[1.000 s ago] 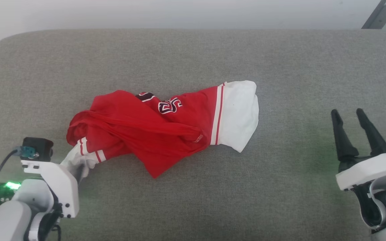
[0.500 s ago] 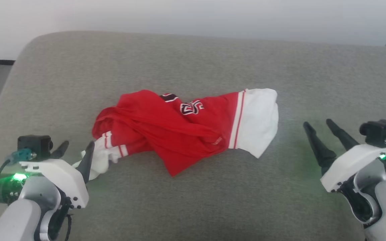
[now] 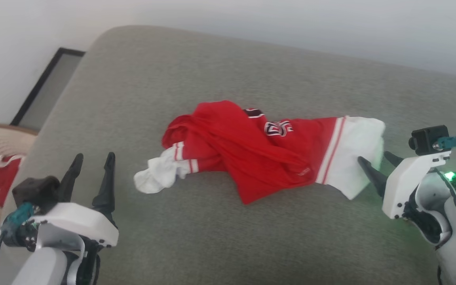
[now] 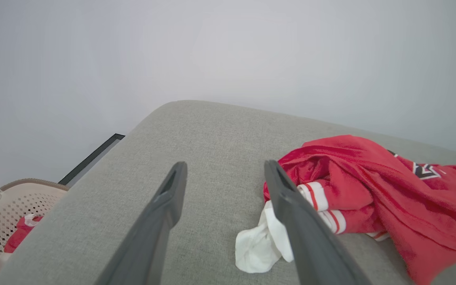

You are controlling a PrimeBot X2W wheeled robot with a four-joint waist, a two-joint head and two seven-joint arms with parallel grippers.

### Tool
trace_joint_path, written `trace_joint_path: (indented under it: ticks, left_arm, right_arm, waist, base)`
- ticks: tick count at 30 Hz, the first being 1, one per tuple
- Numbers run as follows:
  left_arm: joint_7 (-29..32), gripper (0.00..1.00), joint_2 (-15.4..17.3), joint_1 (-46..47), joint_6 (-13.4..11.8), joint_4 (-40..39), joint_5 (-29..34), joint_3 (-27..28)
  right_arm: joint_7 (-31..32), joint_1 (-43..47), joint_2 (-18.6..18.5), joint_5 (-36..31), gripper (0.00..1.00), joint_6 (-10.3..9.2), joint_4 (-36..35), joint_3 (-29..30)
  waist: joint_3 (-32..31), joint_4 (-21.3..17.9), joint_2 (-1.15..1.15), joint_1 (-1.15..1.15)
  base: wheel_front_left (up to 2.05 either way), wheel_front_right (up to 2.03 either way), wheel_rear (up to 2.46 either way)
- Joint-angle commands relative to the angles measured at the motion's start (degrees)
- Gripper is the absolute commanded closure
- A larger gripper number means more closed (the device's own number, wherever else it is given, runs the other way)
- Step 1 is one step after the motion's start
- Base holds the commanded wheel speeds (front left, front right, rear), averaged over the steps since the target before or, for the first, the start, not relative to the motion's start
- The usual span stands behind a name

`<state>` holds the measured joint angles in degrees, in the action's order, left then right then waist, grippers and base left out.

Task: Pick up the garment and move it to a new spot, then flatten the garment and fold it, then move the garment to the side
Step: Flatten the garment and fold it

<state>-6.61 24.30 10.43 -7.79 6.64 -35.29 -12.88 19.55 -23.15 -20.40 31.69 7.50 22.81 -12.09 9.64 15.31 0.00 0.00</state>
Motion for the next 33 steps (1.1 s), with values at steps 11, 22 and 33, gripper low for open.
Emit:
trace_joint_path:
  ticks: [11,22,33]
  left_arm:
    - [-7.28,0.0,-4.89,-2.47,1.19,3.16,-2.36,2.21]
    - [-8.68,0.0,-6.91,-3.09,3.81,4.37,-1.3,6.47]
    - [-8.64,0.0,-6.48,-5.05,5.56,2.68,0.85,11.72]
  right_arm:
    - [11.84,-3.85,0.91,-6.68,0.0,-0.04,11.31,1.41]
    - [14.23,-7.73,-0.16,-3.61,1.0,-0.02,12.32,-3.05]
    - [17.82,-4.68,-9.91,1.8,1.0,-0.05,1.08,2.42]
  waist:
    - [1.59,4.84,0.0,0.0]
    - [1.01,3.37,0.0,0.0]
    - [-0.68,-2.97,0.0,0.0]
  base:
    - [0.0,0.0,0.0]
    - [0.0,0.0,0.0]
    - [0.0,0.0,0.0]
